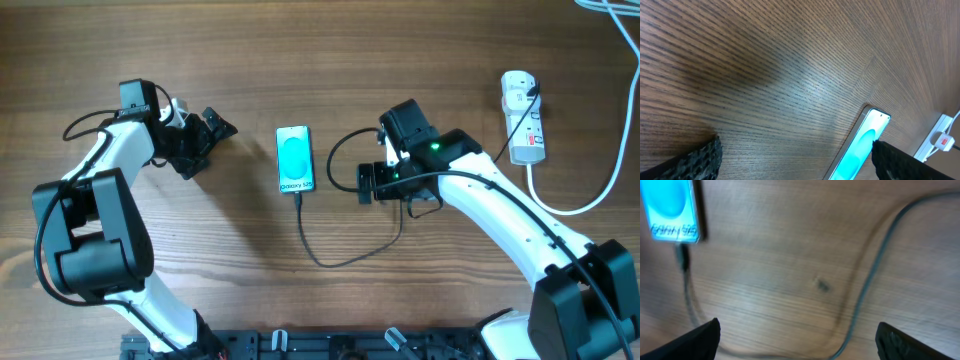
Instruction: Plug charger to phone and switch on socket
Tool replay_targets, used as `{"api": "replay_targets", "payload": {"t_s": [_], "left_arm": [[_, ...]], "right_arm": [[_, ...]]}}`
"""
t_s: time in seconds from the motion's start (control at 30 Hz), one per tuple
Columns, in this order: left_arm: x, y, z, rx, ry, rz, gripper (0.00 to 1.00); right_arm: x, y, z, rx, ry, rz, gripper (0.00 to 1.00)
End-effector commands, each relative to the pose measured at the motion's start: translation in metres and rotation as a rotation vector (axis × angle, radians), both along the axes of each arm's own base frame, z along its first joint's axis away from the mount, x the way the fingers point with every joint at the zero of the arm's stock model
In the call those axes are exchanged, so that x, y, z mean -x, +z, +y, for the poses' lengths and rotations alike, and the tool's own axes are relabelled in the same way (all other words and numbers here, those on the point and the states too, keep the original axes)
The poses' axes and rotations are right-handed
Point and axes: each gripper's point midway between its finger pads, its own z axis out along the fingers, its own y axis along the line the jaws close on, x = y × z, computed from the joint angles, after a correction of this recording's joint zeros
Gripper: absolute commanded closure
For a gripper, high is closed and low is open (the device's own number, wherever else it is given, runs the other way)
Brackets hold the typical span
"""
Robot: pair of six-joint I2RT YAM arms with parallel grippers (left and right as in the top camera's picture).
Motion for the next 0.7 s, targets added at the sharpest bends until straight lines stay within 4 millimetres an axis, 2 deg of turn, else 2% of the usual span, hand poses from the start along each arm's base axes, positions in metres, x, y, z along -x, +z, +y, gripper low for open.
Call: {"api": "replay_targets", "payload": {"t_s": [0.0, 0.27, 0.67], "left_arm": [[0.002, -0.005, 0.003, -0.032, 0.009, 0.016, 0.0], [0.002, -0.005, 0.003, -0.031, 0.009, 0.016, 0.0], [0.002, -0.005, 0.003, -0.031, 0.009, 0.016, 0.0]], "right_arm": [[-0.021, 0.006, -0.019, 0.099, -0.056, -0.117, 0.0], [-0.042, 0.015, -0.008, 0.049, -0.066, -0.206, 0.0], [-0.046, 0.017, -0.006, 0.039, -0.067, -0.224, 0.0]]}}
